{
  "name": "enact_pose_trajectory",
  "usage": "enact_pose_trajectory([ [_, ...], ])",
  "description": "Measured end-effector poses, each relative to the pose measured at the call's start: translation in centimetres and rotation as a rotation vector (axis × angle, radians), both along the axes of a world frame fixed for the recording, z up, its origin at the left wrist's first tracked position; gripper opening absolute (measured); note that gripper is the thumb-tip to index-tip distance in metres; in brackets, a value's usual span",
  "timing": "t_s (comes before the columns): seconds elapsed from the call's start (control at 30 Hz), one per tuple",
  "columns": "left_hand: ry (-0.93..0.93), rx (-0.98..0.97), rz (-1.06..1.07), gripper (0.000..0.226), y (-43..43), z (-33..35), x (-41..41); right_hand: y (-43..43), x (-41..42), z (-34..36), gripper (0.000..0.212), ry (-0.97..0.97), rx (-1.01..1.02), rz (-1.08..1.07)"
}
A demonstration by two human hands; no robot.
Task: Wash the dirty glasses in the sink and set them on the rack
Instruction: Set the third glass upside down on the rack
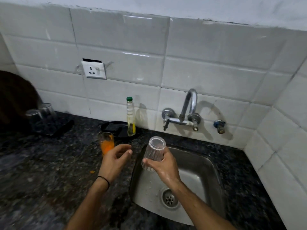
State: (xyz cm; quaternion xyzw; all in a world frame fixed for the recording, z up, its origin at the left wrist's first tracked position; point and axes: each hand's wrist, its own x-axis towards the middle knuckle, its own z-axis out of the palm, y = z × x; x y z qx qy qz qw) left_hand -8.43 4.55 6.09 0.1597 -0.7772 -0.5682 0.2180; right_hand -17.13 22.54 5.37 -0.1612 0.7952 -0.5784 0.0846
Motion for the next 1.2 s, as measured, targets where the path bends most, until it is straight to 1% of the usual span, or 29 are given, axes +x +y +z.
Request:
enact_pose_trajectory([
  [0.07,0.009,0.007,0.086,0.011,-3.4,0.2,0.9,-3.3,-0.2,1.0,0.068,0.027,-0.026,0.049],
  [0.2,-0.022,-0.016,0.21,0.013,-10.6,0.8,2.9,-10.8,-0.4,2.6,0.069,0.042,-0.065,0.136],
  [0.3,-0.053,-0.057,0.28,0.012,-16.3,1.2,4.3,-17.4,-0.2,3.9,0.063,0.031,-0.092,0.184],
  [0.53,-0.153,-0.075,0.383,0.012,-30.2,0.9,6.8,-33.1,0.1,5.0,0.052,0.006,-0.127,0.265],
  [0.67,-0.221,-0.069,0.409,0.01,-36.1,-0.7,7.0,-40.6,-0.5,3.9,0.053,-0.006,-0.099,0.266],
  [0.83,-0.332,-0.063,0.383,0.012,-41.7,-3.2,5.4,-48.4,-2.9,1.4,0.056,-0.017,-0.059,0.234],
  [0.97,-0.413,-0.149,0.329,0.029,-44.8,-5.2,3.2,-53.3,-5.6,-1.1,0.06,0.009,-0.008,0.216],
  [1.07,-0.486,-0.24,0.245,0.045,-46.2,-6.9,1.6,-56.0,-7.6,-3.2,0.064,0.029,0.045,0.207],
  [1.13,-0.554,-0.341,0.15,0.056,-46.9,-8.0,0.8,-57.3,-8.5,-4.3,0.065,0.026,0.078,0.212],
  [1.2,-0.659,-0.466,0.045,0.065,-47.5,-9.1,0.3,-58.4,-9.2,-5.3,0.067,0.039,0.1,0.22],
])
